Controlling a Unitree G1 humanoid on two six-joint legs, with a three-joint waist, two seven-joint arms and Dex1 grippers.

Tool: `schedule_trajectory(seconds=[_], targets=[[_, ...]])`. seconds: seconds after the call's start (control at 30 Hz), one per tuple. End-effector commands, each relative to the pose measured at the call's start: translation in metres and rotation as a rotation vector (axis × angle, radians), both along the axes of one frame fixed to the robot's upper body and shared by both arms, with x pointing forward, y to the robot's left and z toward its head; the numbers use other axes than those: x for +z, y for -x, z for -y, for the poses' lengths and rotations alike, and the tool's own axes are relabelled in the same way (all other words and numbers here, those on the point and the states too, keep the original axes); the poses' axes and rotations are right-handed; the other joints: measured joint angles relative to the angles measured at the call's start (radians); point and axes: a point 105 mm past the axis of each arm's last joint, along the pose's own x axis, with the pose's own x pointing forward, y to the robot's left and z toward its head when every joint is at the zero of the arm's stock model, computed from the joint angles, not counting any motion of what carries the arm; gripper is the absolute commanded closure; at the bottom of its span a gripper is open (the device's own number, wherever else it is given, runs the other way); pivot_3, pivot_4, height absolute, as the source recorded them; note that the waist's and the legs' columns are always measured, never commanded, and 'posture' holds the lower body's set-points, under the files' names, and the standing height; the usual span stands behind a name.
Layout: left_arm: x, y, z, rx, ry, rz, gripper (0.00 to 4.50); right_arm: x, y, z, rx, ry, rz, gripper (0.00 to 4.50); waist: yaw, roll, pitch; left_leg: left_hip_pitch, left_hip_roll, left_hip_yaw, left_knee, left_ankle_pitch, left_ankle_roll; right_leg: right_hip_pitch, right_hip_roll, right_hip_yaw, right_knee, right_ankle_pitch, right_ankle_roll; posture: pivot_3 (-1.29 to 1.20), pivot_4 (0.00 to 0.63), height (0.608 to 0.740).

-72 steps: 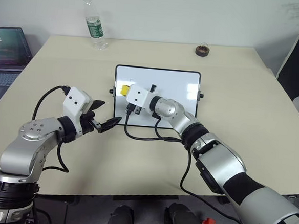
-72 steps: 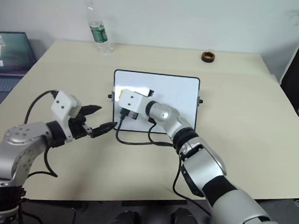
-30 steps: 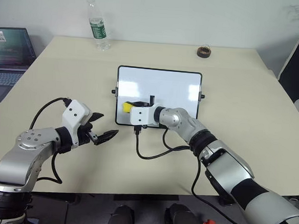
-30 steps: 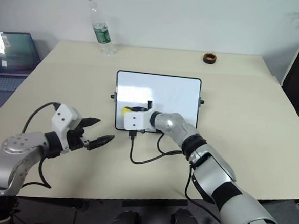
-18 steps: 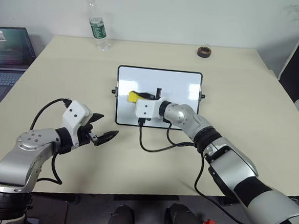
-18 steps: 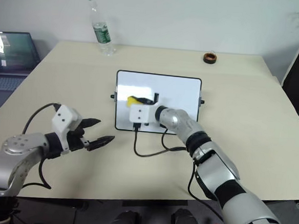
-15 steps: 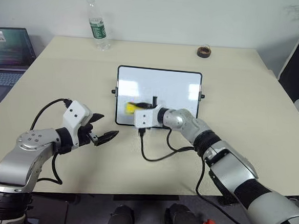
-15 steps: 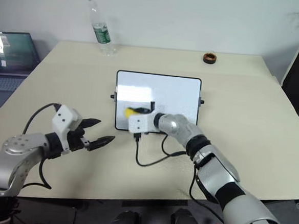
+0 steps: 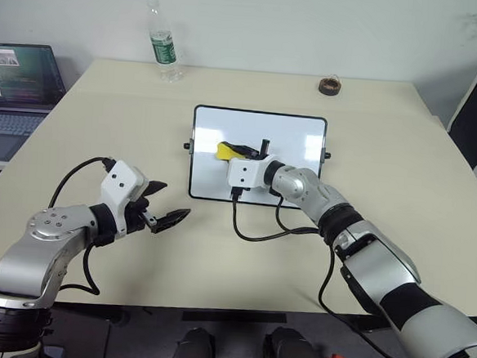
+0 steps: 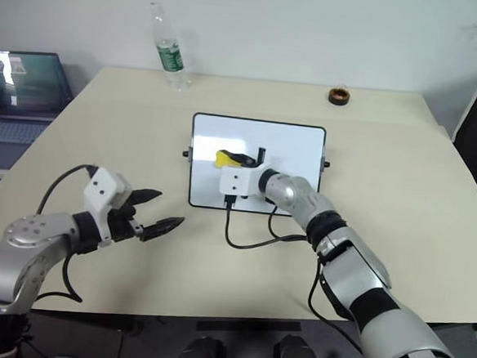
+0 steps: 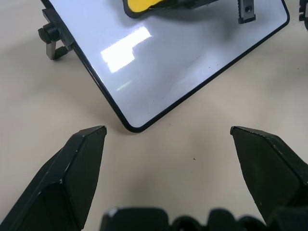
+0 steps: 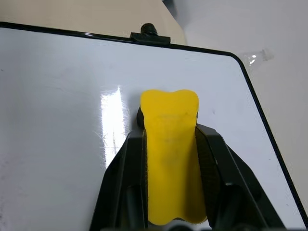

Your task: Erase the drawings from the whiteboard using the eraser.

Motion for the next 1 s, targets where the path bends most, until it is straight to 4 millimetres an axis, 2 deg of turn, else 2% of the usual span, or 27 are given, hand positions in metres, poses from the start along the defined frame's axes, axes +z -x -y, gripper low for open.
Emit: schedule_trajectory(seconds=[0.03,0.1,0.2,0.33,0.47,0.57,0.67,0.73,0.77,0.9,1.0], targets=[[0.009,0.001,0.004,-0.025,-0.001,0.041,0.0,-0.053,0.015,0.011,0.05,0.167,-0.166,3.49,0.0,0.0,0.0,0.0,0.0,0.0,0.0,0.0,0.0,0.0,0.0,0.0,0.0,0.0,0.0,0.0,0.15,0.74],[0.01,0.0,0.005,-0.029,0.0,0.043,0.0,-0.07,0.029,0.007,0.116,0.228,-0.227,3.49,0.0,-0.001,0.0,0.0,0.0,0.0,0.0,0.0,0.0,0.001,0.0,0.0,-0.001,0.0,0.0,0.0,0.15,0.74],[0.011,-0.001,0.006,-0.031,0.0,0.045,0.0,-0.068,0.032,0.005,0.124,0.204,-0.227,3.49,0.0,0.0,0.0,0.0,0.0,0.0,0.0,0.0,0.0,0.001,0.0,-0.001,-0.001,0.0,0.0,0.0,0.15,0.74],[0.011,-0.003,0.006,-0.041,0.002,0.048,0.0,-0.032,0.021,0.009,0.057,0.023,-0.15,3.49,0.006,0.001,0.0,0.0,0.0,-0.001,0.0,0.0,0.0,0.001,0.0,-0.001,-0.001,0.0,0.0,0.0,0.15,0.74],[0.018,-0.01,0.017,-0.085,0.012,0.083,0.0,0.014,0.027,0.026,0.019,-0.227,-0.133,3.49,0.022,0.002,0.002,-0.005,0.001,-0.005,0.0,0.0,0.0,0.0,-0.001,-0.005,-0.005,0.0,0.0,0.0,0.15,0.74],[0.026,-0.015,0.034,-0.144,0.033,0.111,0.0,0.038,0.041,0.055,-0.058,-0.402,-0.166,3.49,0.03,0.002,0.002,-0.013,0.002,-0.009,0.0,0.0,0.0,-0.003,-0.002,-0.008,-0.011,0.0,0.001,0.0,0.15,0.74],[0.033,-0.02,0.05,-0.207,0.053,0.132,0.0,0.044,0.063,0.082,-0.141,-0.574,-0.294,3.49,0.034,0.002,0.002,-0.022,0.002,-0.011,0.0,0.0,0.0,-0.011,-0.002,-0.01,-0.011,0.0,0.001,0.0,0.15,0.74],[0.039,-0.024,0.068,-0.277,0.074,0.14,0.0,0.037,0.084,0.112,-0.238,-0.648,-0.375,3.49,0.037,0.002,0.002,-0.024,0.001,-0.01,-0.001,0.0,-0.001,-0.012,-0.001,-0.011,-0.012,0.0,0.001,0.0,0.15,0.74],[0.04,-0.026,0.081,-0.326,0.08,0.139,0.0,0.032,0.094,0.134,-0.324,-0.684,-0.391,3.49,0.04,0.002,0.002,-0.026,0.002,-0.012,-0.001,-0.001,-0.001,-0.013,-0.001,-0.013,-0.013,0.0,0.001,0.0,0.15,0.74],[0.042,-0.031,0.116,-0.471,0.084,0.135,0.0,0.011,0.118,0.197,-0.642,-0.774,-0.409,3.49,0.056,0.004,0.003,-0.03,-0.001,-0.016,0.001,0.0,-0.001,-0.013,-0.002,-0.021,-0.014,-0.001,0.001,0.0,0.15,0.74],[0.043,-0.033,0.133,-0.559,0.073,0.135,0.0,0.001,0.126,0.223,-0.815,-0.817,-0.409,3.49,0.039,0.004,0.003,-0.027,-0.003,-0.013,0.002,0.0,0.0,-0.012,0.0,-0.02,-0.011,-0.001,0.001,0.0,0.15,0.74]])
